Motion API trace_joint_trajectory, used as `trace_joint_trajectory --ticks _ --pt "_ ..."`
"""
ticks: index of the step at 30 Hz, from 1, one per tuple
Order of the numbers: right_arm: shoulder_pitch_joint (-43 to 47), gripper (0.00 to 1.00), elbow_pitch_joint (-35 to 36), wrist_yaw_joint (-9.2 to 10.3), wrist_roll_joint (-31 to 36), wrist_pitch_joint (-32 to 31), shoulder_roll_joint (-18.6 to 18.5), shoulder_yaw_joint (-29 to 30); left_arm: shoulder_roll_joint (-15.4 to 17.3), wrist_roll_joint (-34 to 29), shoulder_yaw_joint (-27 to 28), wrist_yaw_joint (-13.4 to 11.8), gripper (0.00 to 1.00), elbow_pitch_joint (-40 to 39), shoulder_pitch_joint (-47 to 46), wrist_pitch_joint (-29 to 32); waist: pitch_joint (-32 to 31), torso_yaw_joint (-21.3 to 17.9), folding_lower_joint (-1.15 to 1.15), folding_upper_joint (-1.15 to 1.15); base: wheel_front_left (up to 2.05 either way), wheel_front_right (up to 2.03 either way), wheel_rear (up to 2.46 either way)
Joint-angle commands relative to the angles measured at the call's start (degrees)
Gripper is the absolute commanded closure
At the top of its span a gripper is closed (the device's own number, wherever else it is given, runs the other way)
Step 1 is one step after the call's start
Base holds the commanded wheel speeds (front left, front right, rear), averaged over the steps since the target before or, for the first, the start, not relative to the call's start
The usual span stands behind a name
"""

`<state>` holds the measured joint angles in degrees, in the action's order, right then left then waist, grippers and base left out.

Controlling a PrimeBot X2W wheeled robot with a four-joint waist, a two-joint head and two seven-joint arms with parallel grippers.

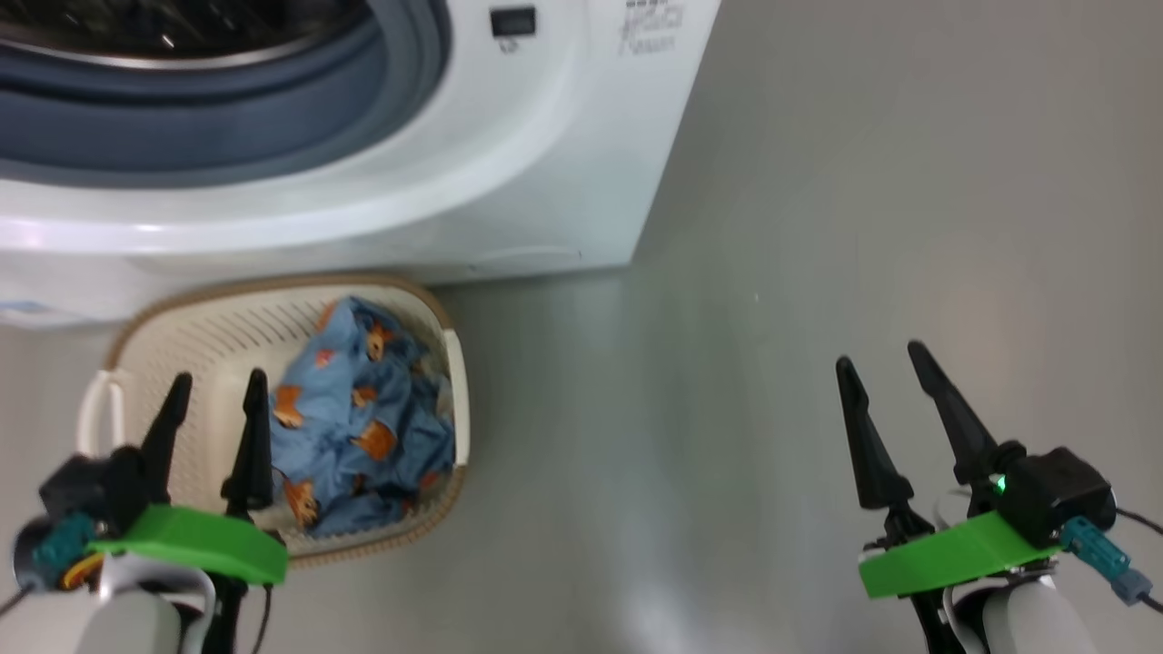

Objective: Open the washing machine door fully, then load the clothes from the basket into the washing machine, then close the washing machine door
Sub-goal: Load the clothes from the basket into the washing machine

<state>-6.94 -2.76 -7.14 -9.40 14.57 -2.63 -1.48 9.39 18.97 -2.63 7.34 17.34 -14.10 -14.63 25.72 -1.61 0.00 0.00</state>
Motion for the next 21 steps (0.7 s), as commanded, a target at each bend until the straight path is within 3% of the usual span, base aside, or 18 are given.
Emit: trace_joint_trajectory --ticks 1,14,21 --pt "-1.13 0.0 1.92 -0.35 -0.49 0.43 -0.25 -1.84 2.49 0.98 1.08 0.14 0.0 0.44 -2.18 -0.37 6.18 -2.0 0.0 0.0 0.0 0.0 0.0" --pt "-5.14 0.0 3.72 -0.35 -1.13 0.43 -0.25 -3.43 10.03 7.77 -5.59 0.14 0.0 13.97 -13.7 -0.37 17.55 -4.15 0.0 0.0 0.0 0.0 0.0" --pt "-6.11 0.0 4.71 -0.35 -2.44 0.43 -0.25 -3.89 14.8 13.0 -13.24 0.14 0.0 22.33 -19.1 -0.37 21.64 -5.63 0.0 0.0 0.0 0.0 0.0"
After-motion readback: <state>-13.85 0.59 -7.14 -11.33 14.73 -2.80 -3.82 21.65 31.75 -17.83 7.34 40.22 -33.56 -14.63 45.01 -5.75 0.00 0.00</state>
